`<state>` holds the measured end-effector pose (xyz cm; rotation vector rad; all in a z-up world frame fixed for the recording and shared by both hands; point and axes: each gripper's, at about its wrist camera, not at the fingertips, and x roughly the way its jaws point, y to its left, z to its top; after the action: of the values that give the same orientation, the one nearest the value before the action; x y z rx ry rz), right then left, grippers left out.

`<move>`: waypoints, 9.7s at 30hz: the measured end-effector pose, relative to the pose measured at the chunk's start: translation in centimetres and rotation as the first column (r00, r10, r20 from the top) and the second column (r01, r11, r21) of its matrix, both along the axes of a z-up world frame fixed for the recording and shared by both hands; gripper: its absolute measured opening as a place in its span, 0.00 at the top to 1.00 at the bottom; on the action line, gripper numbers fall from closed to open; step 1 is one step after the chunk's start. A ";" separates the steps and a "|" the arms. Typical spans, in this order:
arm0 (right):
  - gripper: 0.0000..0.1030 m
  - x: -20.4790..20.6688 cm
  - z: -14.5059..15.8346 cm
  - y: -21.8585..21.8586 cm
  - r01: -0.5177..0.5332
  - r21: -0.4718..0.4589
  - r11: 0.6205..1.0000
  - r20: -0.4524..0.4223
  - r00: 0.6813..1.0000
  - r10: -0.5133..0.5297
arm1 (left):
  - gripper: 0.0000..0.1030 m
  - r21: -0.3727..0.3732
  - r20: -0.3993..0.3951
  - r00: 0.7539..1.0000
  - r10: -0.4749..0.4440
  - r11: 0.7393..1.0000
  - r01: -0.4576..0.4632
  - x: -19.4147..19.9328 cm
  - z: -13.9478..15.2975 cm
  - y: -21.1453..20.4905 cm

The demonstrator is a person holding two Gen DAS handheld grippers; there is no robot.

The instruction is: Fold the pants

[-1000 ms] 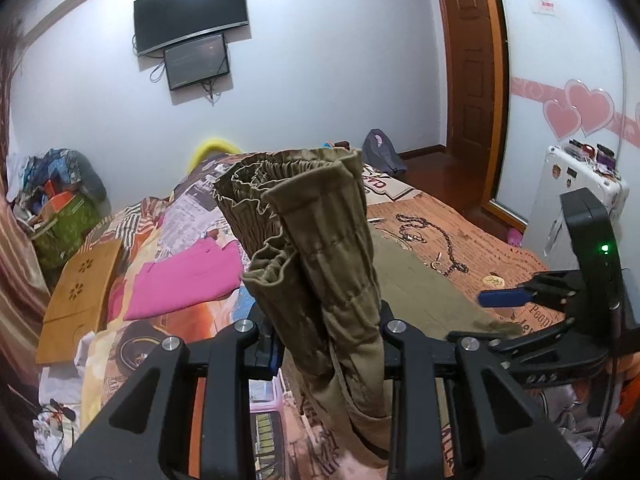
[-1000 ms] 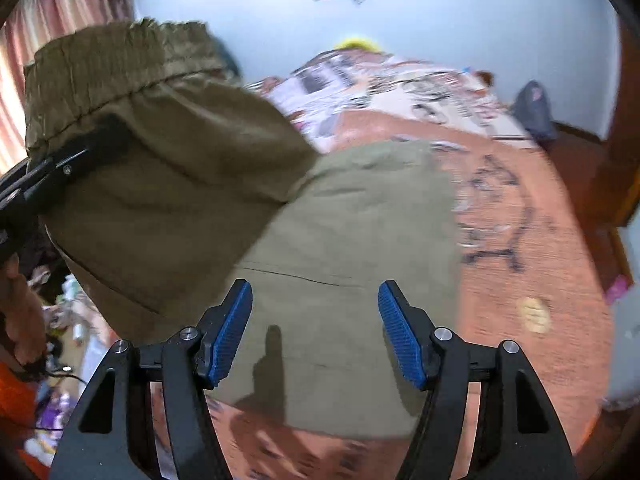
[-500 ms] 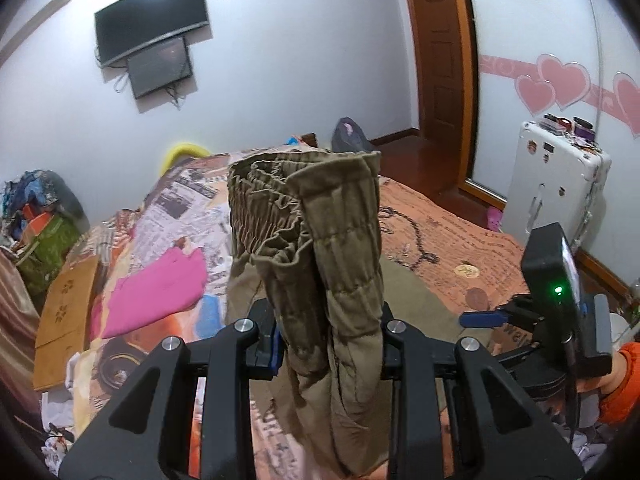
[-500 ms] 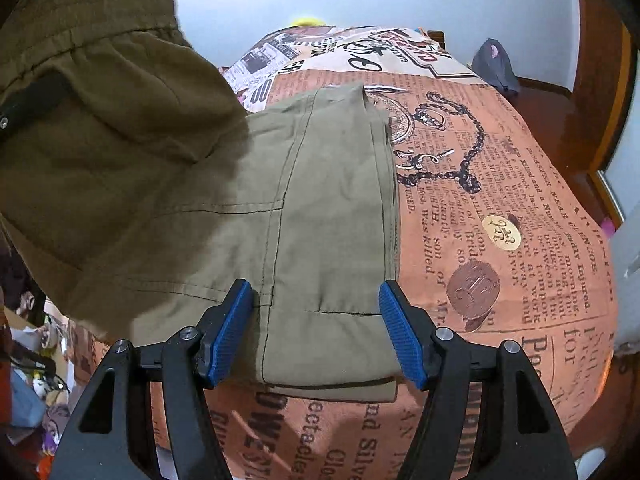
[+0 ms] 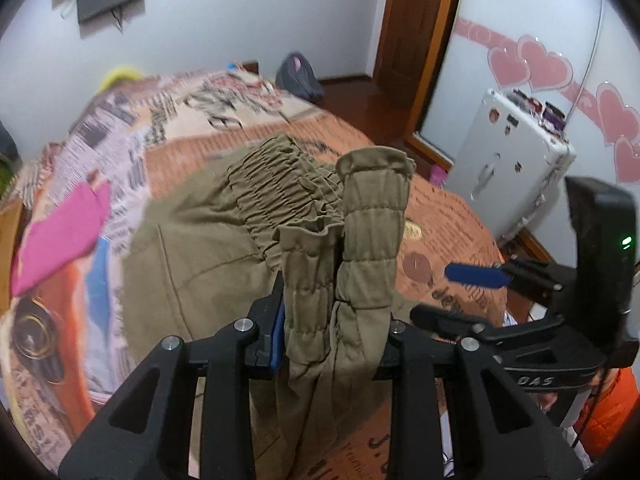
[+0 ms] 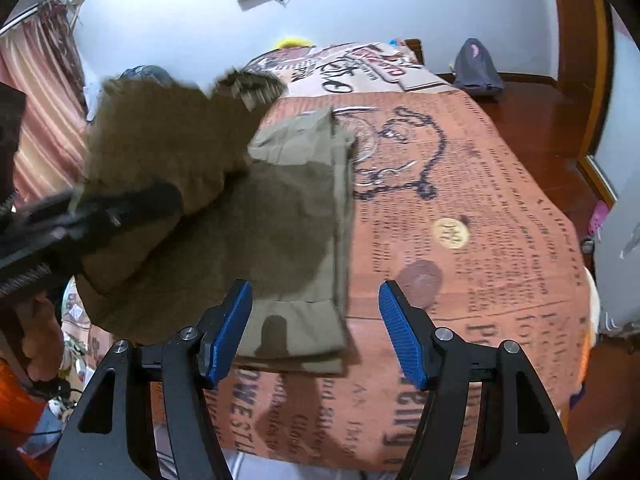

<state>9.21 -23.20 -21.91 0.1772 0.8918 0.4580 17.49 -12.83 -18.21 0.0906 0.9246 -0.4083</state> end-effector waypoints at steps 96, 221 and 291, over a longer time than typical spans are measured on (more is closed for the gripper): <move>0.41 15.3 2.9 3.3 -0.046 -0.160 0.986 0.113 0.992 0.064 | 0.19 0.052 0.038 0.919 0.393 0.917 -0.395 8.2 -1.1 19.1; 0.74 20.8 -3.4 8.8 -0.173 -0.006 0.985 -0.182 0.969 0.169 | 0.94 0.028 -0.081 0.952 0.295 0.956 -0.293 16.1 -8.2 23.7; 0.67 31.4 -2.3 34.5 -0.376 -0.205 0.904 -0.068 0.926 0.370 | 0.78 0.055 -0.086 0.759 0.646 0.763 -0.644 19.8 -9.1 49.1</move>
<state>40.63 11.30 -24.26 -0.1924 0.9995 0.7122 37.25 36.28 -27.35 -0.2334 0.9971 0.2515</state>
